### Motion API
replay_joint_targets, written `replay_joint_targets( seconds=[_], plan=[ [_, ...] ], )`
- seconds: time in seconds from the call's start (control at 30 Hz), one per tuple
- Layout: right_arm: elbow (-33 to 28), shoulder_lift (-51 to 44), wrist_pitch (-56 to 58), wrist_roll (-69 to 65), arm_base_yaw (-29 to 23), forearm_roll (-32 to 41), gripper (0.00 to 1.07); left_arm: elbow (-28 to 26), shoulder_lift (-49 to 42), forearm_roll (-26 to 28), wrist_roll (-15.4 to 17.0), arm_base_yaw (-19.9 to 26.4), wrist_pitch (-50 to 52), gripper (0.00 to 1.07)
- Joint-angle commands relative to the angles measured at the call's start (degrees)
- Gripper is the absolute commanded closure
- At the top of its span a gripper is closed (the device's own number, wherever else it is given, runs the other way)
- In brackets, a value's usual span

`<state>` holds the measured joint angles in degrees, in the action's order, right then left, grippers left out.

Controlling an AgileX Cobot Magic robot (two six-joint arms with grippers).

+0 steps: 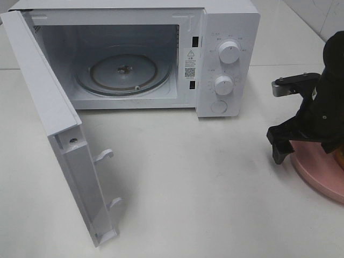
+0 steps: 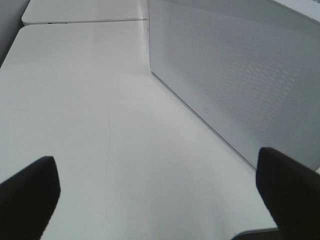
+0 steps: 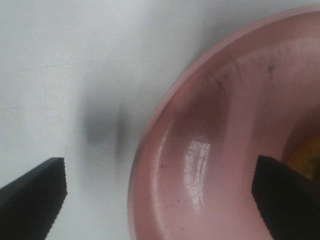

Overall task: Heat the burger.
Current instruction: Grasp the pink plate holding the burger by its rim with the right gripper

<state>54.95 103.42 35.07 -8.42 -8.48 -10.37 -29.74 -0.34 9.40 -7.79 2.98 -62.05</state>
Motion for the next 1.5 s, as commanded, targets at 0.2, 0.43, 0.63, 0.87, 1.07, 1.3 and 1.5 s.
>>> replay_joint_targets(
  seconds=[0.2, 0.43, 0.63, 0.87, 1.07, 1.3, 1.5],
  plan=[
    [0.34, 3.32, -3.61, -1.78, 0.29, -0.97, 0.13, 0.17, -0.97, 0.34, 0.40, 0.11, 0.63, 0.07],
    [0.34, 6.07, -4.76, -2.35, 0.23, -0.97, 0.16, 0.17, -0.97, 0.34, 0.40, 0.11, 0.63, 0.07],
    [0.34, 6.07, -4.93, -2.18, 0.23, -0.97, 0.25, 0.17, -0.97, 0.34, 0.40, 0.11, 0.63, 0.07],
    [0.34, 6.07, -1.38, -4.53, 0.23, -0.97, 0.57, 0.17, -0.97, 0.34, 0.40, 0.11, 0.63, 0.07],
    [0.34, 6.07, 0.29, -4.53, 0.23, -0.97, 0.86, 0.17, -0.97, 0.34, 0.40, 0.11, 0.63, 0.07],
    [0.34, 6.07, 0.34, -4.53, 0.23, -0.97, 1.07, 0.17, -0.97, 0.34, 0.40, 0.11, 0.63, 0.07],
    [0.34, 6.07, 0.74, -4.41, 0.06, -1.03, 1.07, 0.17, -0.97, 0.34, 0.40, 0.11, 0.63, 0.07]
  ],
)
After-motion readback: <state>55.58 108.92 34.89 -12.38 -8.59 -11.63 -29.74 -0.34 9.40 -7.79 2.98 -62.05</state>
